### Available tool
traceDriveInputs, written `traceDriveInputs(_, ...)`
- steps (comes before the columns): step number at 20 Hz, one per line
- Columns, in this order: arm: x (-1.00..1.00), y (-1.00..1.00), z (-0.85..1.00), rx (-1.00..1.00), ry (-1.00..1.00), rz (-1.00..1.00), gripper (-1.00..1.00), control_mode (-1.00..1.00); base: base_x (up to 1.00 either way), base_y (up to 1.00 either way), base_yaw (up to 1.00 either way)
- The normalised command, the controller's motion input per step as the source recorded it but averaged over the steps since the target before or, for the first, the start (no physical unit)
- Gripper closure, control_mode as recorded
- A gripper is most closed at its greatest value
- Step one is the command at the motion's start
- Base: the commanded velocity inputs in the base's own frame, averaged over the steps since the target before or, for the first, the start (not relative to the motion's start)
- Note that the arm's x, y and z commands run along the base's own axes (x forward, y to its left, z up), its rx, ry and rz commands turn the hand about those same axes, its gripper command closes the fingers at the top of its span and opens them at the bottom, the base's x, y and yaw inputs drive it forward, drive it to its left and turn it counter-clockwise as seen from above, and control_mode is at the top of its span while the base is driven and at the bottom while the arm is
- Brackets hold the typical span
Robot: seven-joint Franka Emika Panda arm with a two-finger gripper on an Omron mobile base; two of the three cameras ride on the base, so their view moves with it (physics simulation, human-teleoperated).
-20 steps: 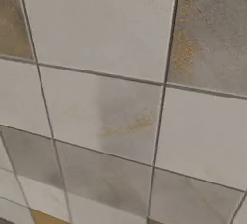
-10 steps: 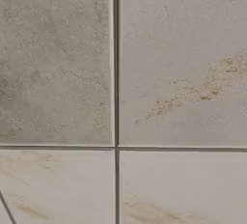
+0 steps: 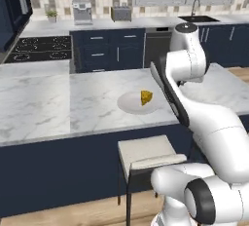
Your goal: Take the cheese, fish, and garlic from the fridge and place them on the plate on the dining counter to create an appetizer plate.
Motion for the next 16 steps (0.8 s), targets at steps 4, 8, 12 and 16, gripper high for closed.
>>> traceDriveInputs(4,0.25,0.07,-0.01,0.0,0.01,-0.01,1.0,-1.0,0.75,0.34,-0.1)
traceDriveInputs(8,0.99,0.17,-0.34,0.0,0.01,-0.01,1.0,-1.0,0.0,0.0,0.0)
traceDriveInputs(12,0.88,0.21,-0.65,0.0,0.0,0.0,1.0,-1.0,0.0,0.0,0.0)
traceDriveInputs(16,0.88,0.18,-0.86,0.0,0.02,0.0,1.0,-1.0,0.0,0.0,0.0)
